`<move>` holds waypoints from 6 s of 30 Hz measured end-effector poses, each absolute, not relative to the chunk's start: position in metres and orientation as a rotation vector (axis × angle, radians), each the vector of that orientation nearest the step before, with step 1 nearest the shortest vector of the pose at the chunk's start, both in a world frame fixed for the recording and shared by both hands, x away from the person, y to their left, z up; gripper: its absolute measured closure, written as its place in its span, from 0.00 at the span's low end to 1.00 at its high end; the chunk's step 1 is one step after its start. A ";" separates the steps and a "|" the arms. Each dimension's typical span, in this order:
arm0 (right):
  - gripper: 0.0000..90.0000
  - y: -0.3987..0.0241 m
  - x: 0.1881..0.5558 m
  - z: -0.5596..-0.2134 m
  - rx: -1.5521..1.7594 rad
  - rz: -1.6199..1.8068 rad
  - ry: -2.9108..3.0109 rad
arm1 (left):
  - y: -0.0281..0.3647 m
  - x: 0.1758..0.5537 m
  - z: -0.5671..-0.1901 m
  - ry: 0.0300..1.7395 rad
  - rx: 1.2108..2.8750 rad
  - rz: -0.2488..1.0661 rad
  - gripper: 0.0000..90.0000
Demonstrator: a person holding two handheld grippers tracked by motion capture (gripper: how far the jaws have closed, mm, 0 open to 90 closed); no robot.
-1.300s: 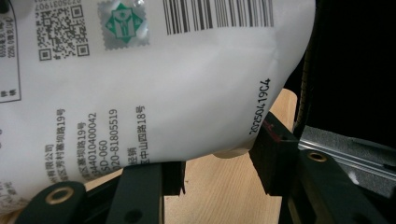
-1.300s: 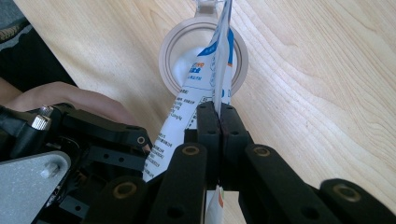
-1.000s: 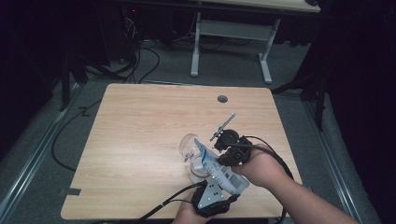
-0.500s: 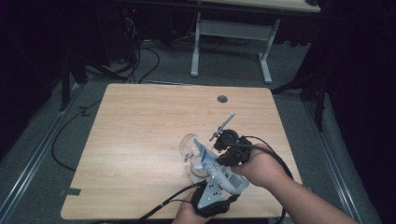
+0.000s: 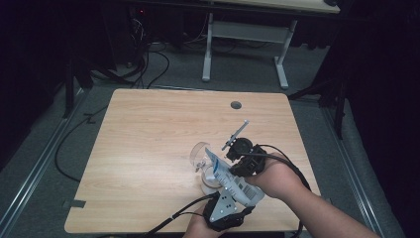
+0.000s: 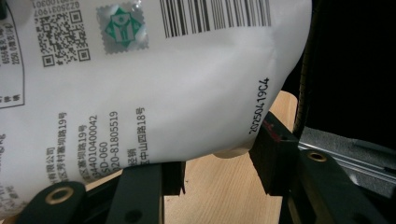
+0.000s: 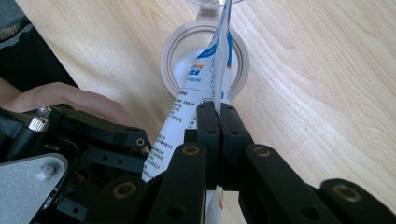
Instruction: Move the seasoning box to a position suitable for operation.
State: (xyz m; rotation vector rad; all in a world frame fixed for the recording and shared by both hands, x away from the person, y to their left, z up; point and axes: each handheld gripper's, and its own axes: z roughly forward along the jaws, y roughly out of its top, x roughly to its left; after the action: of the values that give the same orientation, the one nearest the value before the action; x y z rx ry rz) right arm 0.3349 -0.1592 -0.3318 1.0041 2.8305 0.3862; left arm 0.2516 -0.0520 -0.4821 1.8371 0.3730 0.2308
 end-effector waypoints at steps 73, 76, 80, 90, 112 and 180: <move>1.00 -0.157 0.336 -0.331 0.992 0.398 2.826 | -0.051 0.252 -0.479 0.372 1.826 0.238 0.66; 1.00 -0.156 0.337 -0.331 0.986 0.395 2.827 | -0.051 0.252 -0.479 0.372 1.826 0.241 0.65; 1.00 -0.156 0.337 -0.332 0.983 0.394 2.828 | -0.050 0.252 -0.479 0.372 1.826 0.239 0.66; 1.00 -0.155 0.337 -0.330 0.984 0.392 2.829 | -0.050 0.252 -0.478 0.374 1.820 0.239 0.66; 1.00 -0.153 0.337 -0.330 0.983 0.392 2.826 | -0.049 0.252 -0.477 0.372 1.818 0.246 0.66; 1.00 -0.151 0.339 -0.328 0.967 0.410 2.819 | -0.048 0.250 -0.476 0.360 1.805 0.255 0.62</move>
State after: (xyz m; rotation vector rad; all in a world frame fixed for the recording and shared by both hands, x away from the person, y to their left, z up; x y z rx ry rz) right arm 0.3389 -0.1510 -0.3279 0.9671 2.8195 0.4105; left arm 0.2496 -0.0484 -0.4757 1.8053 0.3603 0.2548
